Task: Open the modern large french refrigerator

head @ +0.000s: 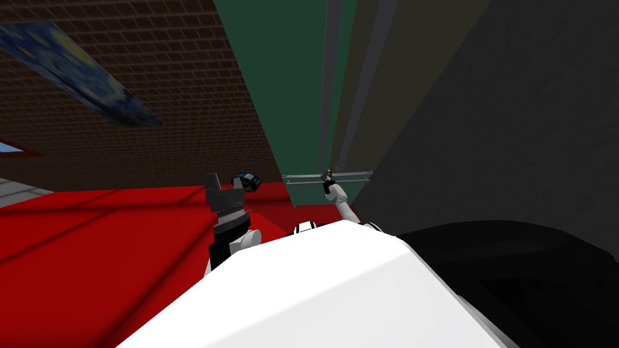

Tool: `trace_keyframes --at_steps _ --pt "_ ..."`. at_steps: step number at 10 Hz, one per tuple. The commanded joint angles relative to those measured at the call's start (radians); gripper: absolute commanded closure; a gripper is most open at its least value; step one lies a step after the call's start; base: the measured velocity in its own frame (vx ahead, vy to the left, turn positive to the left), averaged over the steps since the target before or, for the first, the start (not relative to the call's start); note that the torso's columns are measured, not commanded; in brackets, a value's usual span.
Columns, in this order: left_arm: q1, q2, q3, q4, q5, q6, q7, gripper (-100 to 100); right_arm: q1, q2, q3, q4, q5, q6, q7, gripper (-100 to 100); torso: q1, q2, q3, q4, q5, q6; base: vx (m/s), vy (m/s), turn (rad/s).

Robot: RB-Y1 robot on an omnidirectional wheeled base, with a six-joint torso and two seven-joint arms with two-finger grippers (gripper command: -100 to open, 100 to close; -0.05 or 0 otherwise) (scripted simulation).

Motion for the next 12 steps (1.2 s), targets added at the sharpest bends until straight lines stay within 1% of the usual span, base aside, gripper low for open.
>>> trace_keyframes --at_steps 1,2,3,4,5,6,7,8,9,10,11,12 --pt "0.0 0.0 0.0 0.0 0.0 0.0 0.0 0 0.01 -0.048 0.014 -0.002 0.027 -0.034 -0.078 -100 -0.003 -0.002 -0.001 0.002 0.0 0.001 0.099 0.112 -0.12" --pt "0.0 0.0 0.0 0.0 0.0 0.0 0.0 0 0.01 -0.048 0.014 -0.002 0.027 -0.034 -0.086 -100 -0.005 0.001 0.001 0.002 -0.001 -0.001 0.026 0.051 0.026" --pt "0.0 0.0 0.0 0.0 0.0 0.0 0.0 0 0.018 -0.089 0.026 -0.003 0.052 -0.064 -0.125 -100 -0.009 0.005 0.003 0.003 -0.002 -0.001 0.055 0.072 -0.144" --pt "0.0 0.0 0.0 0.0 0.0 0.0 0.0 0 0.018 -0.089 0.026 -0.003 0.052 -0.064 -0.153 -100 -0.008 0.004 0.003 0.003 -0.002 0.002 0.046 0.082 -0.134" --pt "0.0 0.0 0.0 0.0 0.0 0.0 0.0 0 0.027 -0.128 0.037 -0.004 0.077 -0.093 -0.182 -100 -0.008 0.004 0.003 0.004 -0.001 0.002 0.058 0.101 -0.175" --pt "0.0 0.0 0.0 0.0 0.0 0.0 0.0 0 0.027 -0.13 0.037 -0.004 0.077 -0.093 -0.211 -100 -0.007 0.004 0.002 0.004 0.0 0.004 0.067 0.093 -0.111" --pt "0.0 0.0 0.0 0.0 0.0 0.0 0.0 0 0.027 -0.13 0.037 -0.004 0.077 -0.093 -0.222 -100 -0.008 0.003 0.002 0.005 0.0 0.002 0.034 0.04 -0.029" --pt "0.0 0.0 0.0 0.0 0.0 0.0 0.0 0 0.036 -0.171 0.049 -0.006 0.103 -0.123 -0.261 -100 -0.009 0.003 0.002 0.005 -0.001 -0.001 0.061 0.067 -0.15" --pt "0.0 0.0 0.0 0.0 0.0 0.0 0.0 0 0.036 -0.171 0.049 -0.006 0.103 -0.123 -0.287 -100 -0.007 0.002 0.002 0.005 0.0 0.003 0.058 0.082 -0.126" --pt "0.0 0.0 0.0 0.0 0.0 0.0 0.0 0 0.045 -0.212 0.06 -0.007 0.128 -0.152 -0.315 -100 -0.007 0.002 0.002 0.006 0.0 0.001 0.087 0.113 -0.17" --pt "0.0 0.0 0.0 0.0 0.0 0.0 0.0 0 0.045 -0.212 0.06 -0.007 0.128 -0.152 -0.344 -100 -0.006 0.001 0.001 0.006 0.001 0.002 0.065 0.103 -0.131" --pt "0.0 0.0 0.0 0.0 0.0 0.0 0.0 0 0.045 -0.212 0.06 -0.007 0.128 -0.152 -0.358 -100 -0.007 0.002 0.002 0.005 0.0 0.0 0.017 0.041 -0.037"
